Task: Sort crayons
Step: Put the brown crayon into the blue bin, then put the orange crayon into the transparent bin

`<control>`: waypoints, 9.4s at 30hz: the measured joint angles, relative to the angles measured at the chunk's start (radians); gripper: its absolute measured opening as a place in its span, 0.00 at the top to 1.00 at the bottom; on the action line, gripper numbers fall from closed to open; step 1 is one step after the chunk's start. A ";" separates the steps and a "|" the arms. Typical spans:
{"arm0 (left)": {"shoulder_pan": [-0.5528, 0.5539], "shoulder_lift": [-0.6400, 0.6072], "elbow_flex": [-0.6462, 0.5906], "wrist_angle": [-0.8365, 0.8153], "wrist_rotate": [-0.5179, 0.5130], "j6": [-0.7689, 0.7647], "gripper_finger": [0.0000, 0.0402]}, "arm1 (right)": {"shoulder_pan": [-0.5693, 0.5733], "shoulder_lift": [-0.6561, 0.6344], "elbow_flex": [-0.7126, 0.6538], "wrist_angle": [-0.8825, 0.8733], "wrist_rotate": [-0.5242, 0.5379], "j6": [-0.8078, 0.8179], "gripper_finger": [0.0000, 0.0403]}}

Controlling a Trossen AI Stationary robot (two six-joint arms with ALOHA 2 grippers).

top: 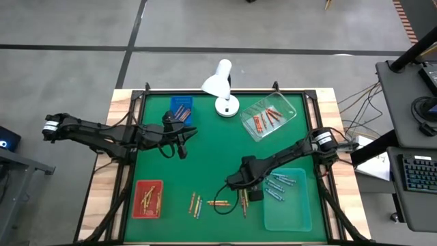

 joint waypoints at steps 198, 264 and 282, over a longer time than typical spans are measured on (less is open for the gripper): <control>0.660 0.373 0.103 -0.462 0.138 -0.052 0.84 | -0.231 -0.417 -0.036 0.591 0.113 -0.063 0.73; -0.415 0.657 0.466 -0.778 0.325 -1.292 0.91 | -0.111 -0.417 -0.041 0.399 0.106 -0.134 0.78; -0.478 0.850 0.565 -0.803 0.287 -1.342 0.70 | -0.106 -0.417 -0.070 0.404 0.106 -0.042 0.77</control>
